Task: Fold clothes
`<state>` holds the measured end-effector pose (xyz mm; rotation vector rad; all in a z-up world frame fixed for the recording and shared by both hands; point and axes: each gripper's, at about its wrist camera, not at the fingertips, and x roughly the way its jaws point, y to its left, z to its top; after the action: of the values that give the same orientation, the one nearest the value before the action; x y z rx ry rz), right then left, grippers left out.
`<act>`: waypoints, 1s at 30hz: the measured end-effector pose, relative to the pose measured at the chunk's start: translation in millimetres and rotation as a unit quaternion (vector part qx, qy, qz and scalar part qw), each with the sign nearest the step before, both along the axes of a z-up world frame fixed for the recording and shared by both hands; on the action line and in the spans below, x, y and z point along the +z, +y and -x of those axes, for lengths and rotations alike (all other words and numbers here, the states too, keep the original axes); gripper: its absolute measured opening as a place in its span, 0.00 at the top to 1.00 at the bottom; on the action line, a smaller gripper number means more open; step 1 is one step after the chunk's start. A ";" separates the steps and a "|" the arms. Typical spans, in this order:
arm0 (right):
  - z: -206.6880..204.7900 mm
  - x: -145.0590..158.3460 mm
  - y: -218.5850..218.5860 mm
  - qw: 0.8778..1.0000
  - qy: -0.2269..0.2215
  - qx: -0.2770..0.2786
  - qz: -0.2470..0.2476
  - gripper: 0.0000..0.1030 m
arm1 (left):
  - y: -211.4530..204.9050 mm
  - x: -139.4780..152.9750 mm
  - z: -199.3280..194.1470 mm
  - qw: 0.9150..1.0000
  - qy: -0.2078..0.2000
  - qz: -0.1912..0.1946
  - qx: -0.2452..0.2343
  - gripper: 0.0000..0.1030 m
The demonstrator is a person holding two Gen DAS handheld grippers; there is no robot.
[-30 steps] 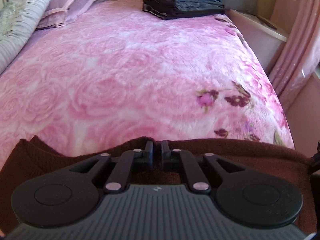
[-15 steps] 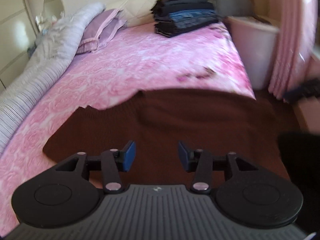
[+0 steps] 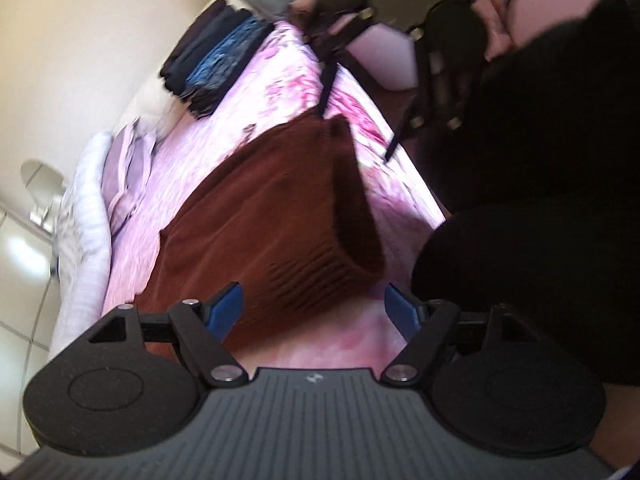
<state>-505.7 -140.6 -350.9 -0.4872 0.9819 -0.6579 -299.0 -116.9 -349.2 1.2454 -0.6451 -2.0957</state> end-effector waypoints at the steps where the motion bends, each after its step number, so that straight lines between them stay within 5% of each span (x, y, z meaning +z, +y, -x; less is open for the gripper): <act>1: -5.0 -8.6 -0.5 0.999 0.026 0.013 0.027 0.35 | 0.5 -4.0 1.7 1.000 -0.006 0.007 -0.006 0.27; 3: -14.2 -25.5 -2.2 0.994 0.075 0.040 0.074 0.35 | 0.3 -10.4 4.0 1.000 -0.012 0.019 -0.015 0.27; 8: -20.0 -47.3 -17.5 0.986 0.121 0.085 0.076 0.35 | -10.0 -20.7 9.9 0.999 -0.012 0.031 -0.011 0.25; 9: -18.5 -43.0 -20.4 0.988 0.111 0.086 0.068 0.42 | -12.3 -21.4 10.8 0.999 -0.012 0.032 -0.009 0.25; 10: -16.7 -37.4 -22.9 0.990 0.099 0.085 0.060 0.61 | -14.6 -22.1 11.8 0.999 -0.013 0.033 -0.008 0.25; 14: -8.2 -7.9 -29.2 0.996 0.042 0.071 0.020 0.89 | -21.2 -16.4 13.1 1.000 0.015 0.026 0.009 0.26; 19: -4.9 12.5 -32.7 0.998 0.011 0.063 0.013 0.89 | -33.9 2.9 10.2 0.997 0.069 0.001 0.043 0.36; 23: -3.5 9.4 -31.7 0.998 0.006 0.063 0.026 0.89 | -47.0 13.0 13.9 0.995 0.071 -0.035 0.062 0.84; 27: -0.4 2.6 -29.1 0.997 -0.004 0.062 0.039 0.88 | -55.9 36.4 6.0 0.986 0.131 -0.055 0.087 0.86; 29: 1.0 -1.9 -27.6 0.997 -0.008 0.064 0.045 0.77 | -60.0 49.4 -3.5 0.979 0.168 -0.067 0.097 0.86; 30: 1.4 -6.2 -26.4 0.997 -0.008 0.068 0.047 0.62 | -61.6 54.1 -7.6 0.976 0.180 -0.072 0.099 0.86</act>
<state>-507.2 -167.0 -357.2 -0.6254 0.8972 -0.5856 -291.4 -178.5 -295.1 0.9232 -0.2007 -2.1506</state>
